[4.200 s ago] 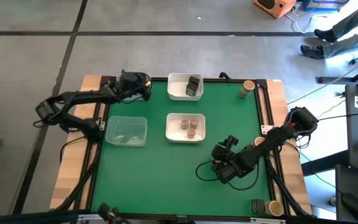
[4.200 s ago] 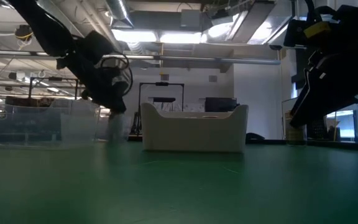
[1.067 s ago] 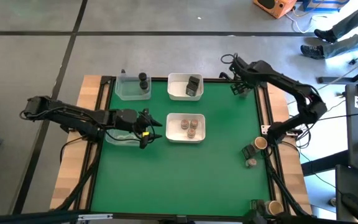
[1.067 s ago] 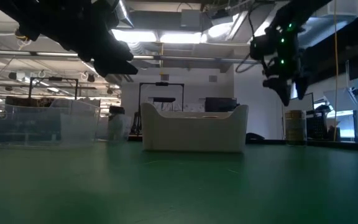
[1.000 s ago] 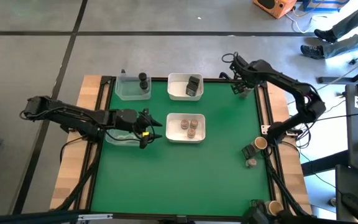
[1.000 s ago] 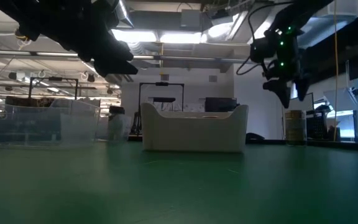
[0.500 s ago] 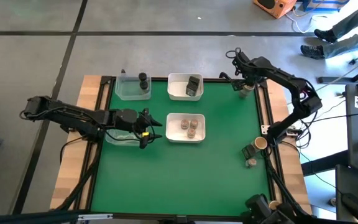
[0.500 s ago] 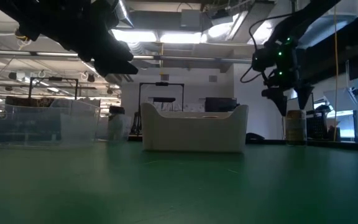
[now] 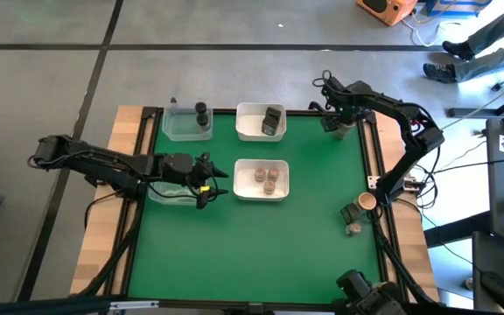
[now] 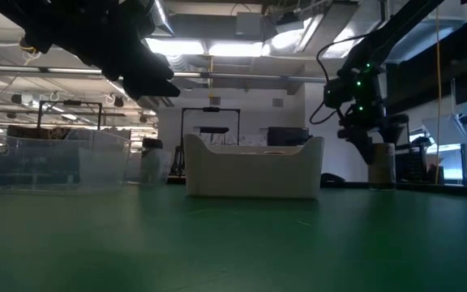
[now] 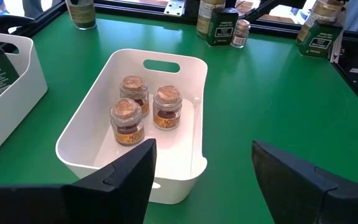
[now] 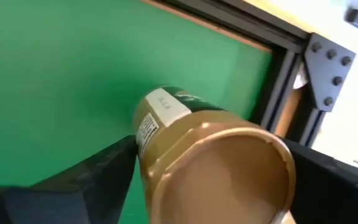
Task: Sort spices by type
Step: Move the top light brown seasoning bottle to the center of the table
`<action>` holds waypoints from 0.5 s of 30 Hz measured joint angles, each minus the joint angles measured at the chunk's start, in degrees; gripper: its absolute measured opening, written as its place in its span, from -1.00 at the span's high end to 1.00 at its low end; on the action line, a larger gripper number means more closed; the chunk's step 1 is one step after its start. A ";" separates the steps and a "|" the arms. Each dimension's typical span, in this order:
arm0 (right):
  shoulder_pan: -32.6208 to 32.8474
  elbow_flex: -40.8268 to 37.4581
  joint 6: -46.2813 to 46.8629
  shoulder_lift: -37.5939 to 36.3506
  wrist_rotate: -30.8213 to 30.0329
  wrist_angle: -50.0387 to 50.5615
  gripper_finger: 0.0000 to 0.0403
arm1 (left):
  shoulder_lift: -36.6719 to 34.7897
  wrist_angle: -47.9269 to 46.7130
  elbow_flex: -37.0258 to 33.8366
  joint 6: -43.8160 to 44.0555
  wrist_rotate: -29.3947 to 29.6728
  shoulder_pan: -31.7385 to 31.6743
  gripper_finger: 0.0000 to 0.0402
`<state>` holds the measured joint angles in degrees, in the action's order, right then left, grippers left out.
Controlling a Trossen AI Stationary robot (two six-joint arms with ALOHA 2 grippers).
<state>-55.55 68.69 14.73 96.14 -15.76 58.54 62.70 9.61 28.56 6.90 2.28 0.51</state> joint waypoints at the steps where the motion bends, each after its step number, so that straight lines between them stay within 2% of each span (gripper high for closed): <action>1: 0.02 0.00 -0.01 -0.02 0.81 -0.03 -0.62 | 0.00 0.01 0.00 0.03 0.00 0.00 -0.23; 5: 0.16 0.09 -1.04 -0.13 2.99 -0.06 -0.40 | 0.00 0.01 0.00 0.13 0.00 0.00 -0.23; 15: 7.09 1.40 -3.10 -3.86 3.88 0.09 -0.40 | 0.00 0.07 0.00 0.59 0.00 -0.02 -0.23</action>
<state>-48.46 70.08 11.62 92.28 -11.88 58.62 62.70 9.67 28.56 7.49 2.28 0.49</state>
